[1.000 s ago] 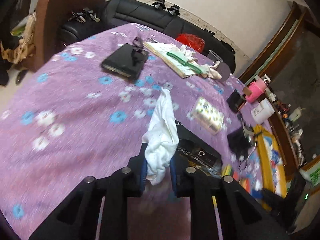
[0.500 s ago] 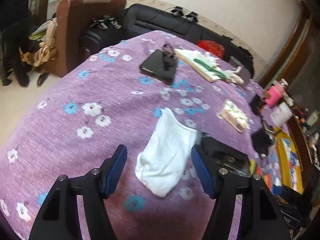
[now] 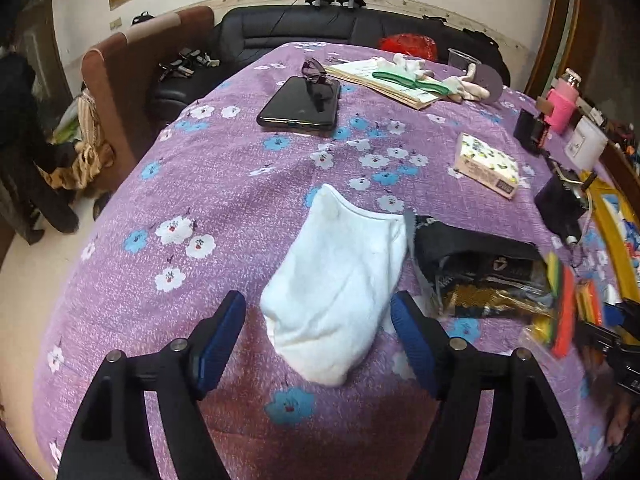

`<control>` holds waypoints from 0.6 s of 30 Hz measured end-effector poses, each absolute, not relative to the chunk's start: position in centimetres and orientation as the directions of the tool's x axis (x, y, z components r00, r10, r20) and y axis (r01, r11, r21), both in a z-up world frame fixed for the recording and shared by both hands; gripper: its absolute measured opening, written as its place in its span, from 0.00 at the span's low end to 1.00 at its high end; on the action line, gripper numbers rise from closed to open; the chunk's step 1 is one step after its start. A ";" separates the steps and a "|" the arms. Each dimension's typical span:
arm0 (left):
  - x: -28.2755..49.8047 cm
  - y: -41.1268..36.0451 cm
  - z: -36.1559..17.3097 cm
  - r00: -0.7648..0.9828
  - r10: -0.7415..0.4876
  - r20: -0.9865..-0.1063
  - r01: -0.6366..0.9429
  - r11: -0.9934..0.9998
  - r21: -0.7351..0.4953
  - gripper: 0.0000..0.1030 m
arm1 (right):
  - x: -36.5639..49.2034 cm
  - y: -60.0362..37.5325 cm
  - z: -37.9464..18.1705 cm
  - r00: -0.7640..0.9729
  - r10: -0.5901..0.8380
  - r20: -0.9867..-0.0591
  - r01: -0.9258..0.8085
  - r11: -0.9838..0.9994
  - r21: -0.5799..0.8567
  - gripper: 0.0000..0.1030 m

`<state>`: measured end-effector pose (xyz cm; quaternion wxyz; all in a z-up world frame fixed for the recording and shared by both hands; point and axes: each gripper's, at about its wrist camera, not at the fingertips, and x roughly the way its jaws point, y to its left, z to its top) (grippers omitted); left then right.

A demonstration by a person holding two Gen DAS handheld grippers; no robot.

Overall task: Organize soft objects
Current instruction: 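Lift white sock with left tool while right tool holds sponge pack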

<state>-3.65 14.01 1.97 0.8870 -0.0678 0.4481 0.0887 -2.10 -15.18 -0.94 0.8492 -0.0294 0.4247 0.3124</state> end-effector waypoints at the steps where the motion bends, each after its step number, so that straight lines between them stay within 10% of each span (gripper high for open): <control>1: -3.2 14.1 1.6 0.572 0.106 -0.813 -0.228 0.973 -0.033 0.72 | -2.1 -15.2 -0.9 0.444 0.506 -0.740 -0.556 0.803 0.215 0.47; 4: -2.2 14.0 1.3 0.568 0.132 -0.812 -0.238 0.971 -0.008 0.55 | -2.1 -15.2 -0.9 0.443 0.508 -0.739 -0.555 0.803 0.219 0.47; 6: -2.0 14.0 1.6 0.580 0.120 -0.806 -0.237 0.971 -0.026 0.23 | -2.1 -15.2 -0.9 0.443 0.508 -0.739 -0.555 0.803 0.220 0.47; 18: -7.8 14.0 4.1 0.700 0.054 -0.713 -0.282 0.937 -0.207 0.16 | -2.0 -15.3 -0.9 0.442 0.512 -0.736 -0.552 0.803 0.227 0.47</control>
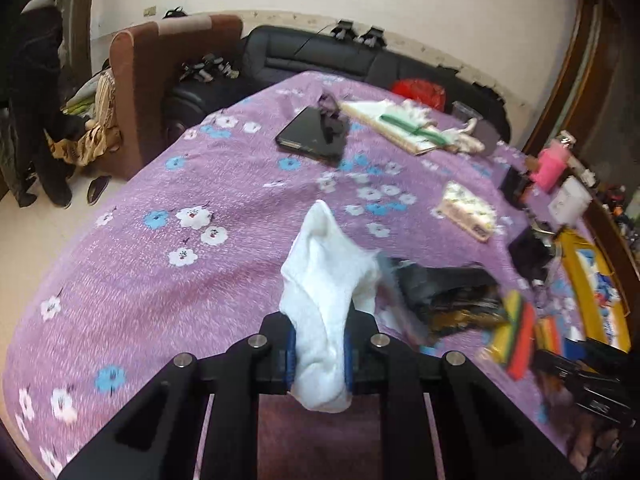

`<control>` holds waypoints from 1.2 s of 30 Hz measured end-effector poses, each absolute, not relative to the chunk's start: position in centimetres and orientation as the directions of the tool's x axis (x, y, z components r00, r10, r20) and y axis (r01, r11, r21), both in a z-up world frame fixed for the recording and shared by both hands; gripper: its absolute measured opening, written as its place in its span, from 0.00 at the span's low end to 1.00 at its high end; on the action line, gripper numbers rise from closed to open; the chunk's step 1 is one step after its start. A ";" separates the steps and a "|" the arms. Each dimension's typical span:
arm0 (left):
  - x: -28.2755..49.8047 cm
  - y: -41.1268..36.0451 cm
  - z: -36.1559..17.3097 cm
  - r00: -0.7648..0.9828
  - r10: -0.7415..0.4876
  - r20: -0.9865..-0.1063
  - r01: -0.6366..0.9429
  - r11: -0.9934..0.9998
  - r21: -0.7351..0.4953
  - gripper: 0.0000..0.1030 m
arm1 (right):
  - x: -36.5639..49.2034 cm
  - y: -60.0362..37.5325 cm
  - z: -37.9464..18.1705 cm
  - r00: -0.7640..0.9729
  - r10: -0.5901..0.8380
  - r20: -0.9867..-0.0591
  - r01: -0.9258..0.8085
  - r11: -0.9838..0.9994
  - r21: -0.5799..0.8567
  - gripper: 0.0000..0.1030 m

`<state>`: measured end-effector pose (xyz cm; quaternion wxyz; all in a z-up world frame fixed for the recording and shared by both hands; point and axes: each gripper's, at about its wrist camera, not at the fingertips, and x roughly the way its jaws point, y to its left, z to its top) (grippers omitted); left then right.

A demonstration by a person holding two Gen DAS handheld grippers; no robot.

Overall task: Organize soft objects
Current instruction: 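Lift white sock with left tool while right tool holds sponge pack, then hold white sock with left tool while right tool holds sponge pack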

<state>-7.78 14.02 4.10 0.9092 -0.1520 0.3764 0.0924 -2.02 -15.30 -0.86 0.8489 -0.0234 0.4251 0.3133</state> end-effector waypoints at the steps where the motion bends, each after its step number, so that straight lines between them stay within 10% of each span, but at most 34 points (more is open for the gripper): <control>1: -8.2 13.6 4.4 0.711 0.051 -0.702 -0.273 0.939 -0.209 0.16 | -2.1 -15.2 -0.9 0.443 0.511 -0.737 -0.553 0.802 0.224 0.47; 36: -8.3 0.7 3.6 0.707 -0.235 -0.667 0.035 0.954 -0.299 0.16 | -1.7 -16.8 0.1 0.480 0.527 -0.702 -0.522 0.814 0.254 0.47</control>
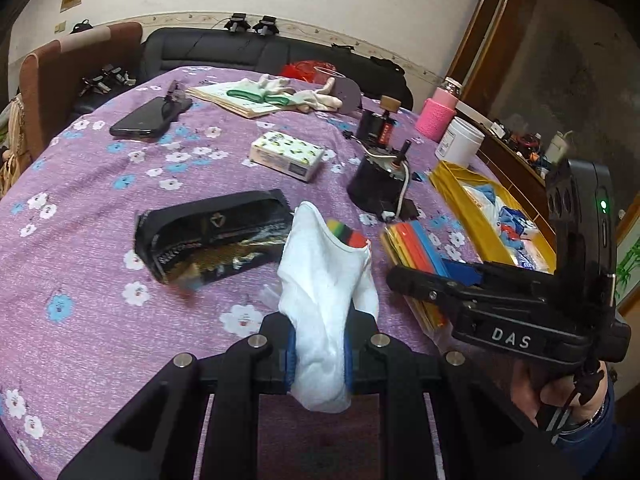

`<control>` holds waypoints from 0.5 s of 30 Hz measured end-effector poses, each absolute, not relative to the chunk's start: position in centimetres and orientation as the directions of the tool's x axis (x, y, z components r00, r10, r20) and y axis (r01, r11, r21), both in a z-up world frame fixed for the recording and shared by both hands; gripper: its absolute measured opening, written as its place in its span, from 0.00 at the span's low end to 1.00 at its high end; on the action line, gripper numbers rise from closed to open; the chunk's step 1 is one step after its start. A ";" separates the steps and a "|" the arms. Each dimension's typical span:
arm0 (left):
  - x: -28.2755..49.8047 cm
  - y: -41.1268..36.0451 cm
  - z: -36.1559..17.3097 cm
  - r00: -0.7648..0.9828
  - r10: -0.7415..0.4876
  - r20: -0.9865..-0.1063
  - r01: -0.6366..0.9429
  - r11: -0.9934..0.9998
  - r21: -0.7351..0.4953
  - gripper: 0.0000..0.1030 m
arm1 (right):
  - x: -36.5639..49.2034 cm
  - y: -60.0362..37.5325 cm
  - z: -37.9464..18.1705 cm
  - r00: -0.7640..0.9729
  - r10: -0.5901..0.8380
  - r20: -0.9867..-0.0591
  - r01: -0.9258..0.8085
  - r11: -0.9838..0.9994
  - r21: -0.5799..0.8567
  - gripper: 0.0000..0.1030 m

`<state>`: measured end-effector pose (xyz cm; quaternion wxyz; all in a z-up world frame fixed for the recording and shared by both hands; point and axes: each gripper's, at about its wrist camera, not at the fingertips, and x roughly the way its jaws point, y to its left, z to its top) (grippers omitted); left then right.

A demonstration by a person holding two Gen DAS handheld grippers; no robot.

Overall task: Organize soft objects
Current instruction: 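Hold white sock with left tool while right tool holds sponge pack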

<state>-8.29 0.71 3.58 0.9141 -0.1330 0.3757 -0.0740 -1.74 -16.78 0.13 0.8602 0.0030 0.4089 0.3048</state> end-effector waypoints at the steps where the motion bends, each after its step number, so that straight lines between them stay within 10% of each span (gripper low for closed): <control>1: -8.3 0.5 3.6 0.706 -0.240 -0.667 0.043 0.954 -0.298 0.16 | -1.7 -16.9 0.2 0.482 0.527 -0.700 -0.518 0.816 0.257 0.47; 15: -8.4 -0.4 3.8 0.705 -0.254 -0.663 0.062 0.952 -0.299 0.16 | -1.5 -17.1 0.3 0.485 0.530 -0.695 -0.510 0.818 0.267 0.47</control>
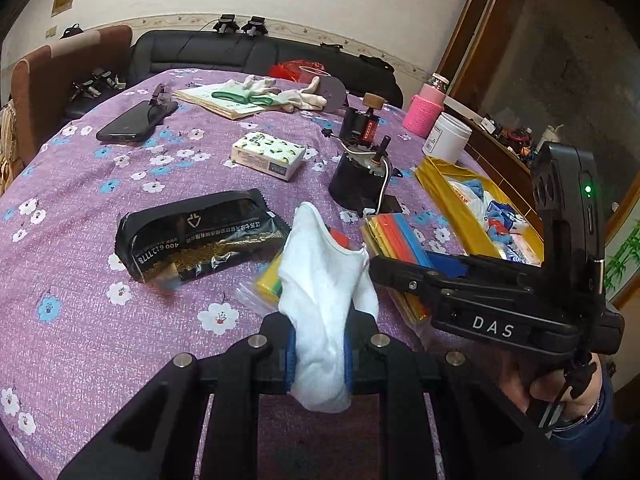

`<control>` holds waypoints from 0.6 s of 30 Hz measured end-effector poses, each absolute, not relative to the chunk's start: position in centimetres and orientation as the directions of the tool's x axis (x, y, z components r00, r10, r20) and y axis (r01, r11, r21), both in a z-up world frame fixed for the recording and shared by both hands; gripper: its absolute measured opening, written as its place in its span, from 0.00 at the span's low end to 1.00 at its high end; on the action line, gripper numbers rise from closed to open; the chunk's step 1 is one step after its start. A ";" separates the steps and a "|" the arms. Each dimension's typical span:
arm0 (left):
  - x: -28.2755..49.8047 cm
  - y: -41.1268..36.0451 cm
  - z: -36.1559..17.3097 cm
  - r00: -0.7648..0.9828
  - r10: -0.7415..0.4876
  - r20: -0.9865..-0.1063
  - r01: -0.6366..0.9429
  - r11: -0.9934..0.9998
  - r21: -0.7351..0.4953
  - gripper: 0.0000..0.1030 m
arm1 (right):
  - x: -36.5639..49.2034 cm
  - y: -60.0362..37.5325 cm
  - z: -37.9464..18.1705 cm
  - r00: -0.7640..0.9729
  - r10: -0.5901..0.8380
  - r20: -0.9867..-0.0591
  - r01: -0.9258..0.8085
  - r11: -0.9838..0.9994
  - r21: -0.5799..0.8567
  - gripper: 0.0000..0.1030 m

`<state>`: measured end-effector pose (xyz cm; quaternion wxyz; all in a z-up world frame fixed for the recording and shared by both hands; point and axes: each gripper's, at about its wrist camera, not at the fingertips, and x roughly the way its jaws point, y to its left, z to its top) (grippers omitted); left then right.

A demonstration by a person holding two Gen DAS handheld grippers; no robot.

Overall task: Organize soft objects
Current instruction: 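Hold white sock with left tool while right tool holds sponge pack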

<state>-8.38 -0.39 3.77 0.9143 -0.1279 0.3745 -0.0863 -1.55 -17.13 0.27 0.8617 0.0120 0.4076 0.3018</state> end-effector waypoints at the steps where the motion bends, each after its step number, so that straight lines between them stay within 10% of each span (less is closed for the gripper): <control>1: -8.4 -0.4 3.8 0.704 -0.254 -0.663 0.062 0.952 -0.299 0.16 | -1.6 -17.2 0.3 0.486 0.530 -0.695 -0.511 0.817 0.267 0.47; 18: -8.6 -1.1 4.2 0.707 -0.255 -0.660 0.071 0.954 -0.292 0.16 | -1.7 -17.5 0.7 0.493 0.537 -0.684 -0.508 0.816 0.274 0.47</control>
